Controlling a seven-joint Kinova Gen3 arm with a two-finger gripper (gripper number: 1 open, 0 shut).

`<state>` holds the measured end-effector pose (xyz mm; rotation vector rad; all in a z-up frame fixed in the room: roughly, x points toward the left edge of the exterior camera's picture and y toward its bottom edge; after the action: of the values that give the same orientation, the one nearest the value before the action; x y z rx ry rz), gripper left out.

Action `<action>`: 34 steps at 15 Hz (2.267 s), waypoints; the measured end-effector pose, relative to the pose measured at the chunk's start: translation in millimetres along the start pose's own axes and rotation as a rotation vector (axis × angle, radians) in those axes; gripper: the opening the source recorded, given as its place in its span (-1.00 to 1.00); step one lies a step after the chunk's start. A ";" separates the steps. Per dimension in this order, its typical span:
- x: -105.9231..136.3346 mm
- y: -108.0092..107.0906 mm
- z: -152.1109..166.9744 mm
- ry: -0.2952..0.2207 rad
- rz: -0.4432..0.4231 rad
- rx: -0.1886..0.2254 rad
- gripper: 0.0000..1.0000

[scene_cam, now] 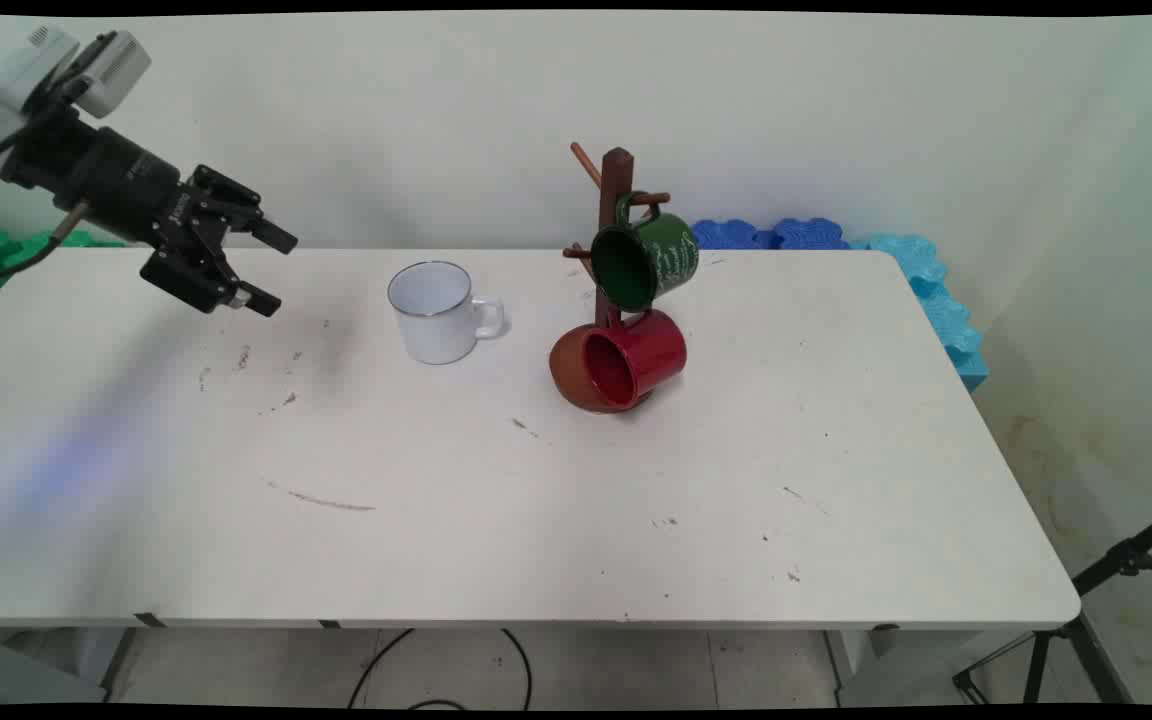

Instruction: Pick up the green mug from the rack

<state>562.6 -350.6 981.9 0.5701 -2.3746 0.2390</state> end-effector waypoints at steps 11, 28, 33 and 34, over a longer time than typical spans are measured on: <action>96.9 63.7 56.4 0.133 -0.251 0.008 1.00; 188.7 129.1 222.0 0.307 -0.515 0.124 1.00; 191.7 130.2 253.8 0.333 -0.499 0.169 1.00; 192.0 130.0 257.5 0.336 -0.496 0.174 1.00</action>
<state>224.8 -380.9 910.5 1.0854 -1.8343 0.2914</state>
